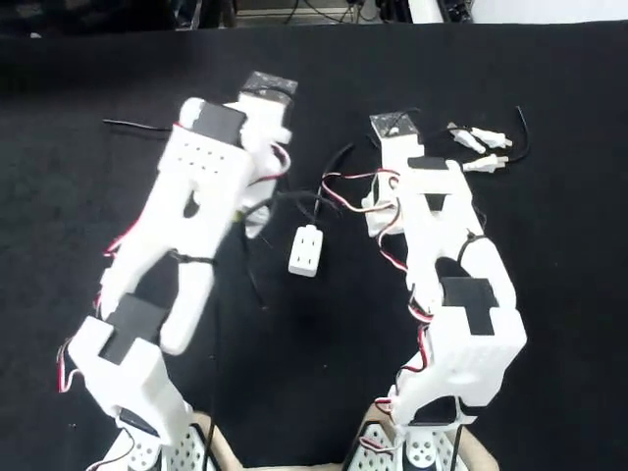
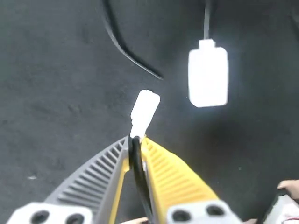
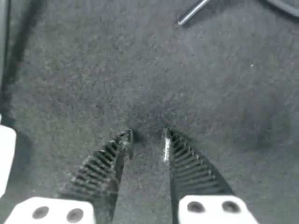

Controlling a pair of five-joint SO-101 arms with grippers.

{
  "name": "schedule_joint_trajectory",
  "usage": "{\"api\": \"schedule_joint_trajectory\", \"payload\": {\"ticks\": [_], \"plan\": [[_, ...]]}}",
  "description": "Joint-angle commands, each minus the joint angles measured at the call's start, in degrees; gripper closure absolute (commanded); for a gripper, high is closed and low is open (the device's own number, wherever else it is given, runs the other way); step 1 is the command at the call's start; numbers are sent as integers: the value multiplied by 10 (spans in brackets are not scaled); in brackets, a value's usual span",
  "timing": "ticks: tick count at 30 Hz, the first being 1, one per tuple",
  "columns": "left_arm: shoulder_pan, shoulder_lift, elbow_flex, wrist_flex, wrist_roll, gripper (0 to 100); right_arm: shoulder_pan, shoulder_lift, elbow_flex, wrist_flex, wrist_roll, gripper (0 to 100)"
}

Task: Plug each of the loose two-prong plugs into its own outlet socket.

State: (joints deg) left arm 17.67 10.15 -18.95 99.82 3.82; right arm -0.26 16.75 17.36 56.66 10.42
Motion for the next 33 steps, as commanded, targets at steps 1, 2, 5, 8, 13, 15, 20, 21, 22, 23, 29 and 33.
{"api": "schedule_joint_trajectory", "payload": {"ticks": [1,2,5,8,13,15,20,21,22,23,29,33], "plan": [[17,-4,-2,-12,43,971,-4,-15,4,-3,-4,881],[17,-4,-5,-12,47,971,-1,-15,4,-8,-8,881],[26,-4,-7,-24,46,971,22,-15,4,-18,-24,881],[29,-4,-6,-45,45,971,48,-15,-4,-27,-76,881],[48,-3,-1,-77,-66,971,64,-15,-4,-38,-107,881],[60,-3,-1,-77,-113,971,68,-15,-4,-38,-108,881],[70,-3,-1,-77,-200,971,76,-15,-4,-39,-110,881],[69,-3,-1,-77,-222,971,76,-15,-4,-39,-110,881],[69,-3,-1,-77,-239,971,76,-15,-5,-39,-110,881],[69,-3,-3,-79,-240,971,76,-15,-5,-39,-110,881],[65,-3,-1,-120,-41,971,76,-15,-4,-48,-110,881],[21,-9,9,-103,97,971,67,-15,-2,-47,-105,881]]}}
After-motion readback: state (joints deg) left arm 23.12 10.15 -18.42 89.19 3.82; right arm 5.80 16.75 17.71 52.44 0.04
